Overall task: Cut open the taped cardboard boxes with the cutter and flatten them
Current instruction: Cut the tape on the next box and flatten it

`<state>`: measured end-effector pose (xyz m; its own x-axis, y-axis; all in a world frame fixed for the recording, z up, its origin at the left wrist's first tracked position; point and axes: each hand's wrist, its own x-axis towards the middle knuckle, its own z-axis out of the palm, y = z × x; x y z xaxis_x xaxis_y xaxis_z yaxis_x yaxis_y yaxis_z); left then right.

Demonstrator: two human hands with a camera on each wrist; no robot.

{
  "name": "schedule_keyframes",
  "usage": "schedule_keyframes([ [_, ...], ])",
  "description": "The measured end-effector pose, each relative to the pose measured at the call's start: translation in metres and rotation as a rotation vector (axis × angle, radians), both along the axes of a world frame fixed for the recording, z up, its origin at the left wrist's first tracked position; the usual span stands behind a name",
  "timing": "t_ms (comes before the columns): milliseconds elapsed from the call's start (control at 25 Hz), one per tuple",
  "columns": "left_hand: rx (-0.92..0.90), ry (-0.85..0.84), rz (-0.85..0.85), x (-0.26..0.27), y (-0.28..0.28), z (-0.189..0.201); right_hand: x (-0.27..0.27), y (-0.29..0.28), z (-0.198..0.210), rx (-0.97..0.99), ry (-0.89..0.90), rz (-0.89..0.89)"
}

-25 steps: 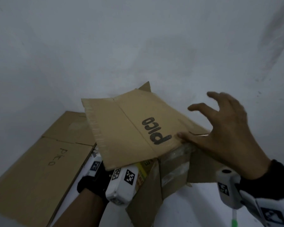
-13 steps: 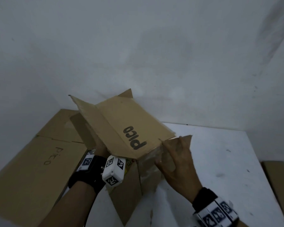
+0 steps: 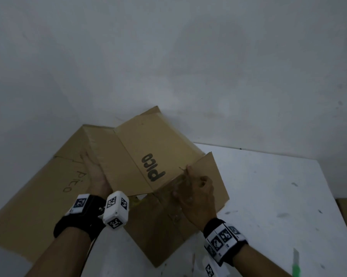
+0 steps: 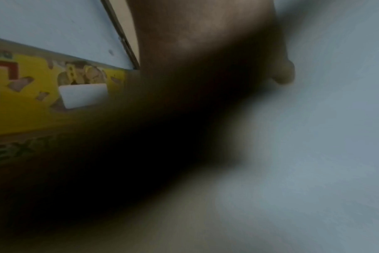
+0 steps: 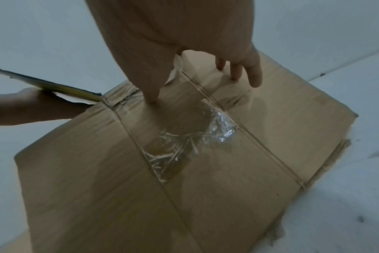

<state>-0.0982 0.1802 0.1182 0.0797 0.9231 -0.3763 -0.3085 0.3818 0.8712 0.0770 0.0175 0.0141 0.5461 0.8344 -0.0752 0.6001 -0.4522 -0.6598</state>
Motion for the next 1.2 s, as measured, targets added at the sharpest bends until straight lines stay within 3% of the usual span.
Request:
schedule_keyframes([
  [40,-0.004,-0.021,-0.010,-0.005,0.010,0.001,0.000,0.002,-0.003,-0.018,-0.059,0.004],
  [320,-0.184,0.446,-0.196,-0.036,0.064,-0.045,-0.002,0.009,-0.024,-0.195,-0.191,0.113],
  [440,-0.119,0.646,-0.196,-0.040,0.062,-0.077,0.001,0.006,-0.050,-0.371,-0.146,0.176],
  [600,-0.091,0.784,-0.316,-0.042,0.062,-0.143,0.014,-0.017,-0.085,-0.540,-0.048,0.281],
  [720,-0.074,0.975,-0.366,-0.036,0.058,-0.178,0.022,-0.028,-0.096,-0.562,-0.087,0.317],
  [880,-0.216,1.243,-0.460,-0.030,0.053,-0.208,0.028,-0.030,-0.101,-0.574,-0.092,0.349],
  [960,-0.253,1.231,-0.466,-0.034,0.065,-0.229,0.028,-0.029,-0.103,-0.584,-0.086,0.355],
  [1040,-0.230,1.064,-0.444,-0.038,0.076,-0.234,0.029,-0.029,-0.105,-0.592,-0.081,0.360],
  [1200,-0.351,0.694,-0.339,-0.030,0.061,-0.184,0.031,-0.029,-0.096,-0.618,-0.076,0.377],
])
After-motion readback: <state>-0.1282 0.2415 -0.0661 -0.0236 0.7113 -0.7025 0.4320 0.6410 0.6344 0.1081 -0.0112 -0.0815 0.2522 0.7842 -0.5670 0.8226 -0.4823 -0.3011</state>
